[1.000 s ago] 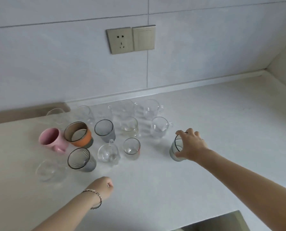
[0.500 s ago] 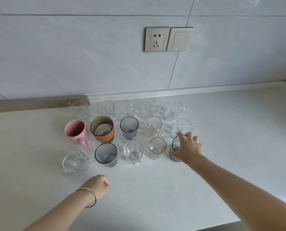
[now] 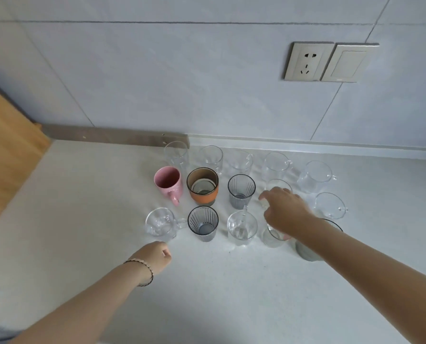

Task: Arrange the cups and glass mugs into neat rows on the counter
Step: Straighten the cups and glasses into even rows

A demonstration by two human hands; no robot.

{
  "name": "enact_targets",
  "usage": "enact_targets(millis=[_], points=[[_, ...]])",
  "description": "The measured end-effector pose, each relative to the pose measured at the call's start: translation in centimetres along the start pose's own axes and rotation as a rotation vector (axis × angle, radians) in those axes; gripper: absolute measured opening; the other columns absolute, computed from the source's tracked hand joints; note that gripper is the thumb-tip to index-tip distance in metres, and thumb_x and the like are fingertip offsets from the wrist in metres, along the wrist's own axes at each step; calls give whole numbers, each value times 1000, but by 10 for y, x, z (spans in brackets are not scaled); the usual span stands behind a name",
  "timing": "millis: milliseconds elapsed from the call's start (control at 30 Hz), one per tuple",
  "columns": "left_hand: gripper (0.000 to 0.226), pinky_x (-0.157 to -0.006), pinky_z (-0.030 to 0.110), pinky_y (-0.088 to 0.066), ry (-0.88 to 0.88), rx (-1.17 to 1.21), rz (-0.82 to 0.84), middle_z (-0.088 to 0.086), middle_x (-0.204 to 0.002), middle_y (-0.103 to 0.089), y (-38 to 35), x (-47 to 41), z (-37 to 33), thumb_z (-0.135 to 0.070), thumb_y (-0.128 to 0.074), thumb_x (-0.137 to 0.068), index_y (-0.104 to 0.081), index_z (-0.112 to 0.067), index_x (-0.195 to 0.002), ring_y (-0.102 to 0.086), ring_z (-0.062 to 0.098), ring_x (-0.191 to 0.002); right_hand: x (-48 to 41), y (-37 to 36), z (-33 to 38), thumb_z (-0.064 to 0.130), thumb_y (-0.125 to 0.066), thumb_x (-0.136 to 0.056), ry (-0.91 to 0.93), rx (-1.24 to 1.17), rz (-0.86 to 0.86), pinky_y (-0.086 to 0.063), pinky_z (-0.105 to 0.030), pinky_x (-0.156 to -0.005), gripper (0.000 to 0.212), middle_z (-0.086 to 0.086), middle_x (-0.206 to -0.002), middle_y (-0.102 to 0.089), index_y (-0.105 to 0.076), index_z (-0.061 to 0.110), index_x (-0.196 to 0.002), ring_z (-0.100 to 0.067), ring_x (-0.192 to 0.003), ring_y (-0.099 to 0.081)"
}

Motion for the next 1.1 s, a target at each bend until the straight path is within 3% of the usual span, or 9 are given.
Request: enact_targets(millis=[300, 367, 433, 500, 600, 800, 900, 967, 1100], points=[[27, -73, 28, -43, 73, -6, -272, 5, -88, -62, 131, -52, 47, -10, -40, -85, -43, -21, -61, -54, 26, -81, -85, 17, 98, 17, -49, -89, 40, -185, -25, -44, -33, -96, 35, -3, -127, -59, -57, 21, -123, -23, -119, -54], [18, -86, 33, -48, -2, -9, -277, 7, -106, -66, 156, -75, 43, -13, -41, -87, -53, -21, -78, -60, 27, -96, -106, 17, 108, 18, -51, -89, -6, -204, -39, -44, -33, -97, 37, -4, -127, -58, -55, 19, -125, -23, -118, -54], [24, -97, 35, -47, -86, -13, -266, 7, -123, -61, 176, -100, 32, -15, -44, -90, -57, -18, -110, -58, 27, -111, -128, 18, 113, 21, -54, -89, -83, -217, -62, -43, -33, -98, 39, -6, -129, -56, -53, 18, -128, -24, -120, -52], [43, -100, 36, -46, -181, -39, -245, 7, -135, -51, 192, -123, 16, -16, -48, -89, -45, -19, -132, -54, 27, -118, -148, 17, 114, 25, -57, -88, -160, -227, -75, -43, -34, -101, 44, -8, -132, -53, -50, 16, -132, -26, -123, -50], [62, -101, 38, -45, -326, -129, -233, 3, -149, -32, 210, -151, -13, -15, -50, -88, -28, -26, -144, -46, 25, -128, -175, 13, 114, 32, -61, -87, -234, -229, -52, -41, -35, -102, 54, -9, -137, -47, -45, 14, -136, -26, -127, -47], [81, -111, 38, -37, -555, -337, -164, -4, -160, -4, 212, -201, -51, -6, -57, -82, -16, -31, -148, -25, 25, -143, -222, 3, 118, 57, -69, -72, -263, -36, 105, -34, -40, -107, 90, -12, -139, -43, -28, 21, -144, -29, -130, -43], [89, -114, 39, -34, -601, -447, -88, -6, -160, 2, 203, -219, -61, -10, -63, -80, -11, -36, -148, -17, 22, -146, -237, -7, 115, 62, -69, -68, -281, 76, 180, -31, -44, -106, 92, -11, -135, -46, -29, 23, -141, -28, -127, -46], [88, -110, 39, -39, -633, -483, -50, -6, -159, -6, 196, -227, -65, -12, -63, -78, -14, -40, -146, -25, 23, -144, -242, -12, 111, 59, -70, -69, -256, 83, 171, -32, -44, -104, 88, -9, -132, -48, -32, 22, -138, -27, -123, -50], [78, -92, 40, -51, -579, -425, -75, 1, -138, -34, 193, -230, -70, -18, -67, -70, -32, -40, -137, -51, 29, -115, -244, -13, 106, 46, -73, -70, -75, 55, 137, -31, -43, -107, 87, -6, -135, -44, -30, 26, -142, -26, -122, -49]])
Point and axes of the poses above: each hand's wrist, its own x-axis away from the middle knuckle, its own y-axis out of the back of the hand, z = x × y, the point moved 4 cm from there along -x, towards the middle knuckle
